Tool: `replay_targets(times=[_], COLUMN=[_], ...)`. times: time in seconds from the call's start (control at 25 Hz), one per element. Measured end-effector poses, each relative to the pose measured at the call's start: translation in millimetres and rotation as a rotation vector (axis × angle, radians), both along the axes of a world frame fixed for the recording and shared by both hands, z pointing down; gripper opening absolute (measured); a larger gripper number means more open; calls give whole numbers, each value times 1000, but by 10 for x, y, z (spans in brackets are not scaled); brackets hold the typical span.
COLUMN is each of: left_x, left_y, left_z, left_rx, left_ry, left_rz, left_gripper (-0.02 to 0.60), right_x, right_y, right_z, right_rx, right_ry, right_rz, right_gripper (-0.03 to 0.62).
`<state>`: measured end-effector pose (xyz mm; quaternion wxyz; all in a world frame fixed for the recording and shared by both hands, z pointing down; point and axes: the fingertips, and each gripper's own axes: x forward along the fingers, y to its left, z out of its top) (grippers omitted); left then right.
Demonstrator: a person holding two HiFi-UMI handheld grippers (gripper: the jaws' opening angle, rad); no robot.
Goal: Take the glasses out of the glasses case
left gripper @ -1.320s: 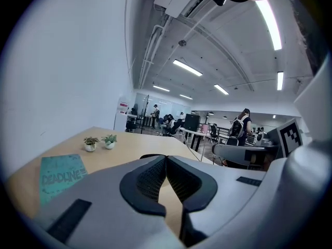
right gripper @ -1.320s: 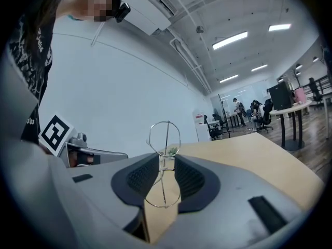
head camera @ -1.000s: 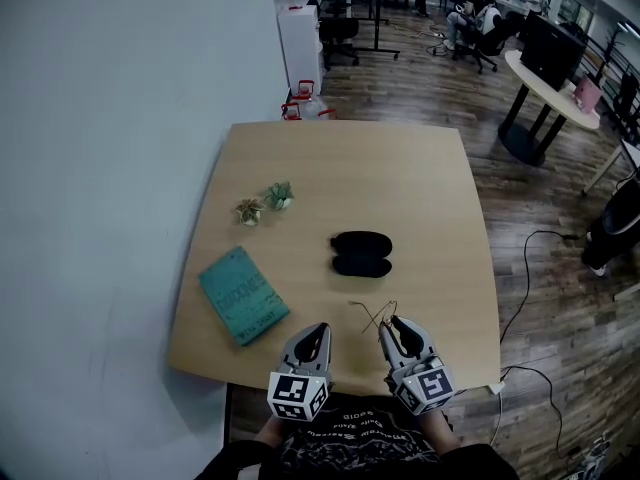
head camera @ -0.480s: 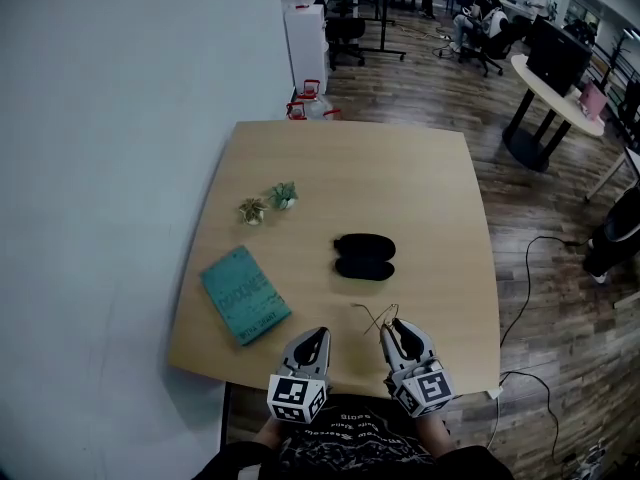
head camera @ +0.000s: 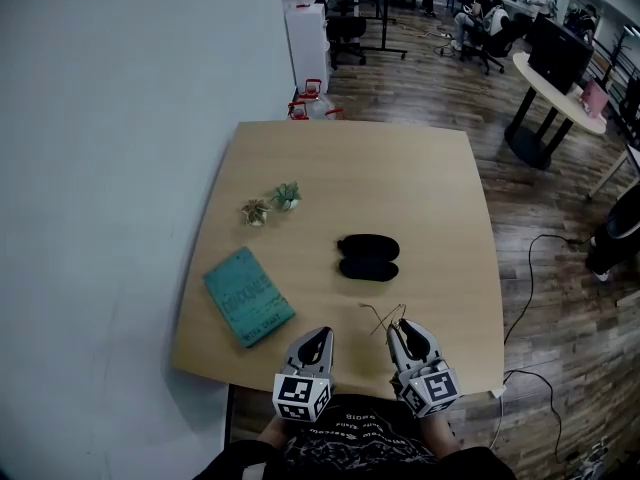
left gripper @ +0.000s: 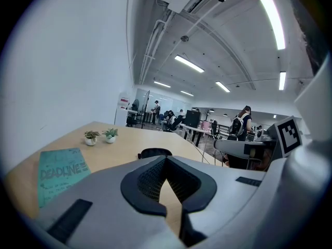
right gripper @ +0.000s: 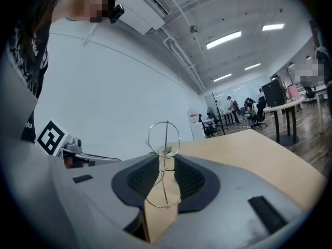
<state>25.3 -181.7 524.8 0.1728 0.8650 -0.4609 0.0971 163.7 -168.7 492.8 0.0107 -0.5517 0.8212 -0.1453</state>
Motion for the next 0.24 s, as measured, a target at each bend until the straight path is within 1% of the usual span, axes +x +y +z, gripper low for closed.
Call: replay_targets(times=[0.24], left_x=[9], left_y=[-48], left_z=[51], left_rx=[-1], left_ry=[-2], left_rz=[4], left_gripper=[3], right_x=[-7], right_y=[-29], right_z=[56], right_rx=[-2], right_ry=[-13], right_rz=[-1], right_gripper=[100])
